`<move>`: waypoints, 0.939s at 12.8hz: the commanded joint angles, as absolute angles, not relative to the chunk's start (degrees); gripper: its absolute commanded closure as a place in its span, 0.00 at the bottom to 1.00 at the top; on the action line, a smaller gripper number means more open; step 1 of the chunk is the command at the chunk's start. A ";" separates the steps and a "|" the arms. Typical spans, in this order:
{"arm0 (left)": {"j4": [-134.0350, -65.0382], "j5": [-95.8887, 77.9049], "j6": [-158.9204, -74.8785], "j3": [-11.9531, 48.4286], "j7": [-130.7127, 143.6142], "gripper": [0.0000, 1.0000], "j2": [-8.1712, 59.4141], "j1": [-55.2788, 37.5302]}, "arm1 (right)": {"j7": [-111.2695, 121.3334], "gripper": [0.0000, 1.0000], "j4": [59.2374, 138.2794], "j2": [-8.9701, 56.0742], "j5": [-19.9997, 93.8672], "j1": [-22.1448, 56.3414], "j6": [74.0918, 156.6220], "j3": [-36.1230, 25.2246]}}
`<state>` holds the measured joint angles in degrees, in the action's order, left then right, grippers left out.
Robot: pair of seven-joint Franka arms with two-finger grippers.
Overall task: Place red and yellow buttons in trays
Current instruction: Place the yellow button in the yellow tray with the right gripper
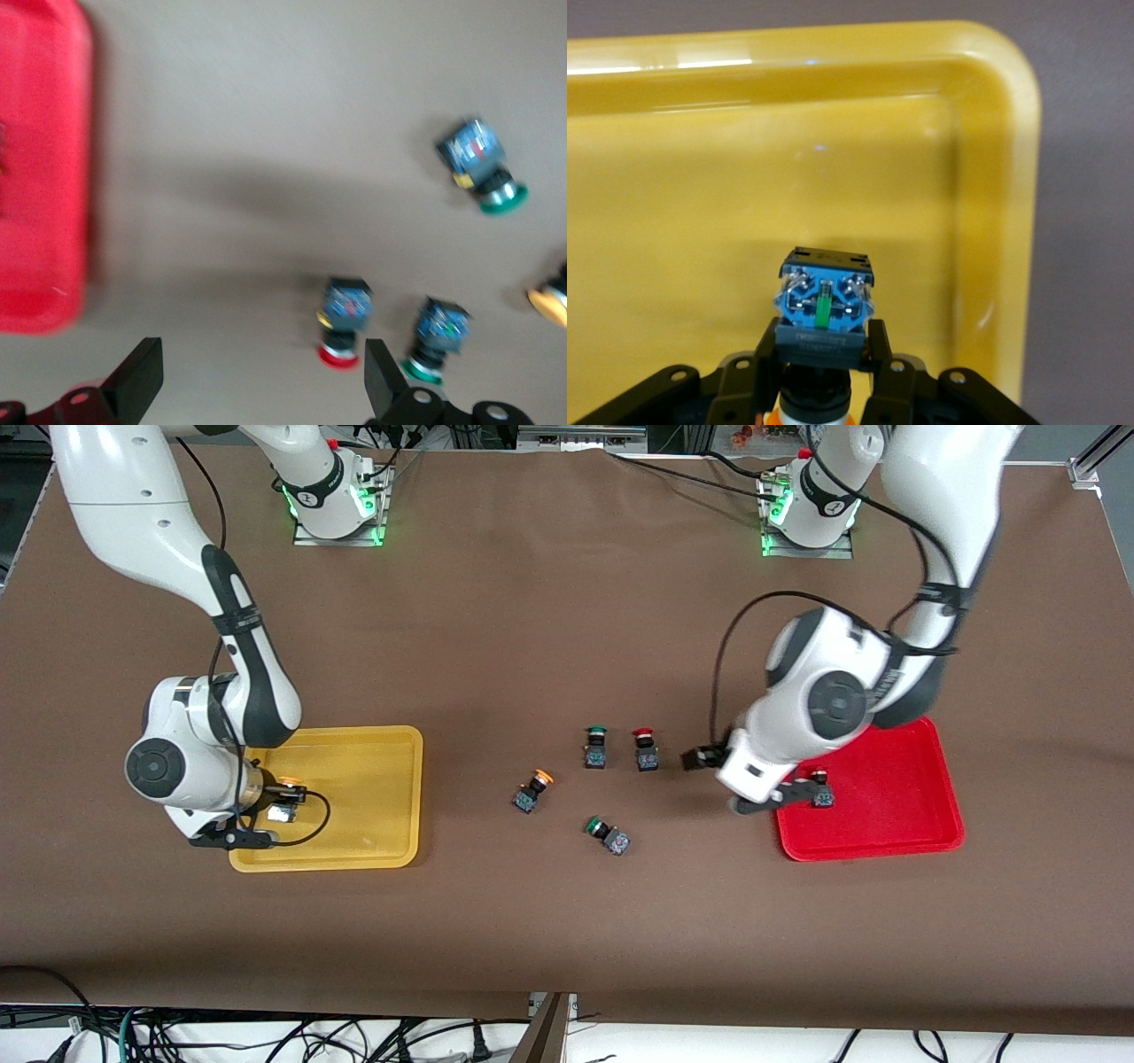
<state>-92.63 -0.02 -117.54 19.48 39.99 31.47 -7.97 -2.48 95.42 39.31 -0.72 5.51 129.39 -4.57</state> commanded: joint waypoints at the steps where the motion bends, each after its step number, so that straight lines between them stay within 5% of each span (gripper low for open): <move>1: -91.05 1.32 -122.13 18.90 42.54 0.00 34.80 -10.54 | 0.18 1.00 97.82 38.67 -0.53 4.48 131.66 -3.60; 6: -91.58 5.27 -126.82 18.54 44.73 0.00 39.72 -13.62 | 0.17 1.00 98.79 38.32 -0.62 4.48 131.40 -3.43; 7: -91.67 5.36 -126.83 18.54 45.43 0.00 40.16 -13.88 | 0.09 0.93 98.79 38.15 -0.62 4.48 131.05 -3.34; 8: -91.76 5.27 -126.74 18.46 45.61 0.00 40.69 -14.67 | -0.70 0.08 98.70 38.06 -0.53 4.48 130.96 -3.25; 9: -91.67 5.36 -126.91 18.46 45.62 0.00 41.30 -15.03 | -0.44 0.00 98.27 37.27 -0.61 4.48 130.87 -3.16; 12: -91.67 5.45 -127.09 18.20 45.62 0.00 42.89 -16.69 | 0.09 0.00 94.24 33.67 -0.62 5.01 126.50 -2.99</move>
<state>-92.64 3.77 -126.77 19.05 44.35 41.71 -14.79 -0.90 95.80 36.96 -0.72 4.89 130.32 -3.58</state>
